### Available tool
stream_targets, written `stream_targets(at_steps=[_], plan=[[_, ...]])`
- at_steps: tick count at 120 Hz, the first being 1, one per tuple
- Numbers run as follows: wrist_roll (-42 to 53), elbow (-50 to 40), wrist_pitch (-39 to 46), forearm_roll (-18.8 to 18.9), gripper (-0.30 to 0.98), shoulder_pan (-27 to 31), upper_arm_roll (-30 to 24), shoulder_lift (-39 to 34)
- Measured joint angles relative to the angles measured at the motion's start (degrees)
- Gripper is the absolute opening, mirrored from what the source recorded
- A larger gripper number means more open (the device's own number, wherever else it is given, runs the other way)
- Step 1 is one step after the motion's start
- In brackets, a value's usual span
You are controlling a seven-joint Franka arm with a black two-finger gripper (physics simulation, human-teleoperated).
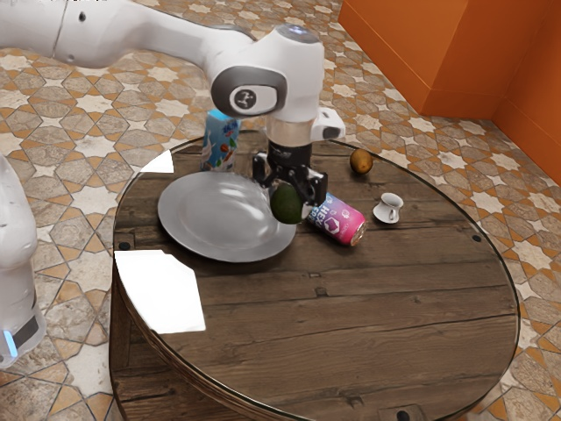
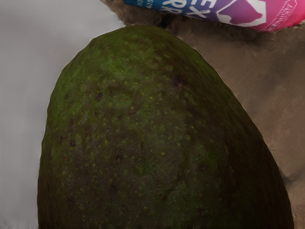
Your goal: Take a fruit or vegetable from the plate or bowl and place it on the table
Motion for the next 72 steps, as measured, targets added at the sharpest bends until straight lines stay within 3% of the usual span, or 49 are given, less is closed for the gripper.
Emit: stream_targets(at_steps=[8, 13, 17, 32, 72], plan=[[-0.3, 5.9, -1.4, -1.5, 0.34, 3.1, -10.2, 2.0], [-0.4, 7.6, -2.1, -2.2, 0.35, 4.3, -13.1, 3.4], [-0.5, 8.3, -2.4, -2.6, 0.44, 4.8, -14.3, 4.1], [-0.7, 9.0, -3.2, -3.8, 0.58, 5.5, -15.5, 5.0], [-0.8, 12.7, -6.0, -3.8, 0.67, 5.5, -14.9, 8.8]])
